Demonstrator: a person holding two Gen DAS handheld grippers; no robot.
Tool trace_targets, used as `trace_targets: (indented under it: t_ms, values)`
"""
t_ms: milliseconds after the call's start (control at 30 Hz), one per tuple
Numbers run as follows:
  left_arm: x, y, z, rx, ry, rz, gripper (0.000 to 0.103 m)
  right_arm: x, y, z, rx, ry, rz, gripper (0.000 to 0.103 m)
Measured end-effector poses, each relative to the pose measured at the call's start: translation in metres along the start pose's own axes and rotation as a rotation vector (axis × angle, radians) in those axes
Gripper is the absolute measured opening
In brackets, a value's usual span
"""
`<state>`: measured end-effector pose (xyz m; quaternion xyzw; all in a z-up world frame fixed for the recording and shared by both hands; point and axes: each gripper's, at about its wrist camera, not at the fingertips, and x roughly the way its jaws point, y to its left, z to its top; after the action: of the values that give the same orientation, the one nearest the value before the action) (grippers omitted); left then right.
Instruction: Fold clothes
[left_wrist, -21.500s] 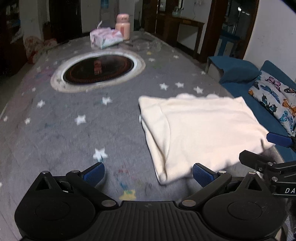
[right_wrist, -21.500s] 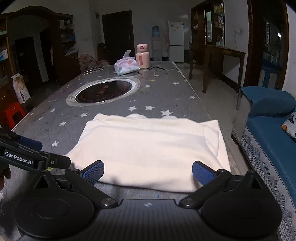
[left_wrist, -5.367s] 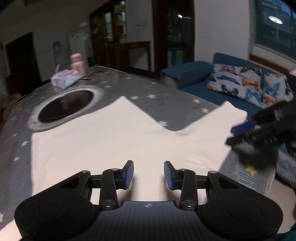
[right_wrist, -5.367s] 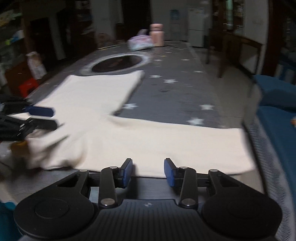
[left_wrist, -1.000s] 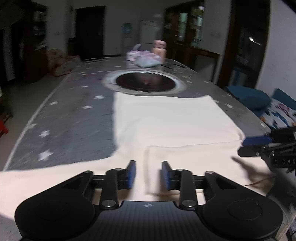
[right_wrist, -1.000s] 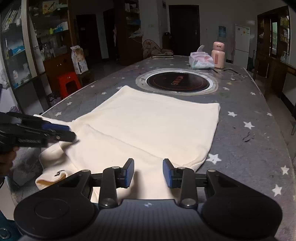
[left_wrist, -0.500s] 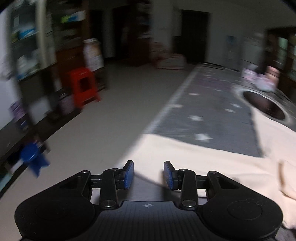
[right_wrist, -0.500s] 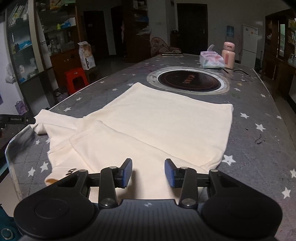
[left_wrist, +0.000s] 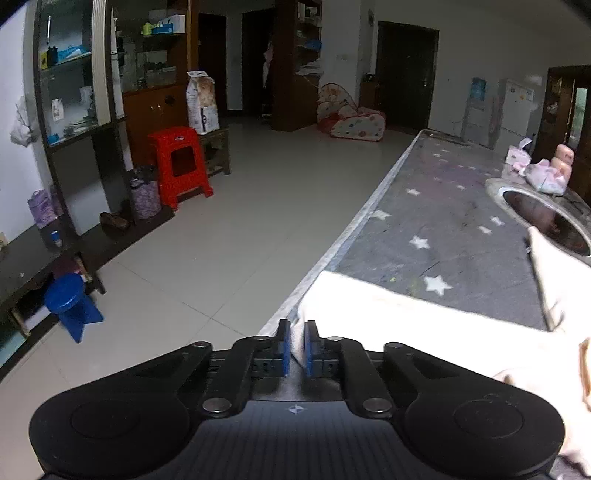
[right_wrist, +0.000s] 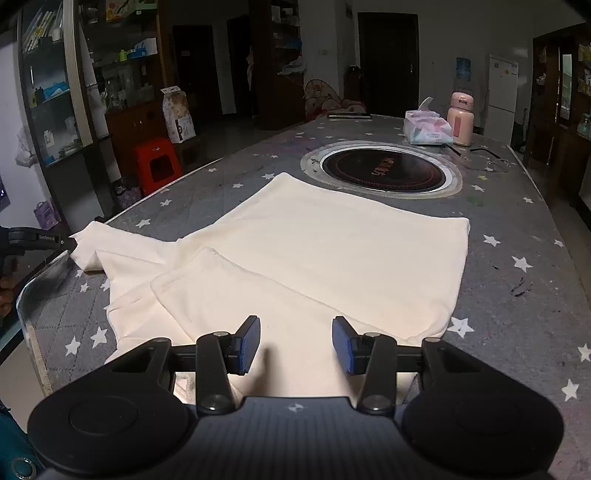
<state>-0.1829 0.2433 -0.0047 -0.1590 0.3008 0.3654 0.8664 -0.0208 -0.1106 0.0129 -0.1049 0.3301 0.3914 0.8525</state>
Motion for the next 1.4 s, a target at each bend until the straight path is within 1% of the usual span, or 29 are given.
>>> trace_targets:
  t_ms: [67,133,233,300,433,533,600,667,800,900,933,967,1033,1067,1133,1233,1333,1400]
  values:
    - [-0.007,-0.005,0.01,-0.018,-0.016,-0.052,0.006,-0.002,0.0,0.001,0.003,-0.006,0.0,0.043]
    - [-0.019,-0.016,0.023,-0.017,-0.054,-0.126,0.005,-0.004,-0.001,0.001,0.009,-0.014,0.003,0.043]
    - [-0.041,-0.041,0.044,0.004,-0.117,-0.26,0.005,-0.007,-0.002,0.001,0.024,-0.029,0.007,0.043]
    - [-0.055,-0.064,0.058,0.033,-0.151,-0.359,0.005,-0.009,-0.003,0.0,0.035,-0.038,0.01,0.043]
    - [-0.08,-0.113,0.072,0.11,-0.199,-0.555,0.005,-0.016,-0.009,-0.003,0.066,-0.058,0.007,0.043]
    - [-0.094,-0.148,0.068,0.161,-0.192,-0.695,0.005,-0.023,-0.016,-0.008,0.097,-0.074,-0.003,0.043]
    - [-0.101,-0.169,0.059,0.195,-0.179,-0.782,0.005,-0.028,-0.021,-0.011,0.121,-0.083,-0.01,0.043]
    - [-0.105,-0.188,0.044,0.238,-0.143,-0.859,0.006,-0.032,-0.027,-0.014,0.138,-0.087,-0.022,0.043]
    - [-0.105,-0.223,0.008,0.342,-0.05,-0.981,0.006,-0.035,-0.037,-0.02,0.175,-0.084,-0.042,0.043]
    - [-0.102,-0.24,-0.015,0.404,0.031,-1.018,0.009,-0.035,-0.041,-0.024,0.191,-0.08,-0.055,0.043]
    - [-0.102,-0.243,-0.021,0.422,0.05,-1.025,0.013,-0.035,-0.042,-0.025,0.198,-0.079,-0.06,0.043]
    - [-0.1,-0.242,-0.025,0.441,0.06,-1.033,0.017,-0.035,-0.043,-0.026,0.201,-0.078,-0.064,0.043]
    - [-0.1,-0.232,-0.03,0.471,0.053,-1.031,0.026,-0.036,-0.045,-0.028,0.205,-0.076,-0.074,0.043]
    - [-0.097,-0.224,-0.03,0.476,0.046,-1.02,0.026,-0.037,-0.046,-0.029,0.208,-0.075,-0.079,0.043]
    - [-0.09,-0.205,-0.028,0.474,0.036,-0.975,0.027,-0.039,-0.048,-0.03,0.21,-0.071,-0.101,0.043]
    - [-0.07,-0.174,-0.025,0.465,0.036,-0.843,0.027,-0.046,-0.051,-0.03,0.21,-0.084,-0.127,0.043]
    - [-0.047,-0.148,-0.024,0.443,0.068,-0.712,0.027,-0.053,-0.053,-0.029,0.22,-0.106,-0.142,0.042]
    - [-0.038,-0.135,-0.024,0.434,0.087,-0.668,0.027,-0.053,-0.053,-0.025,0.227,-0.113,-0.128,0.042]
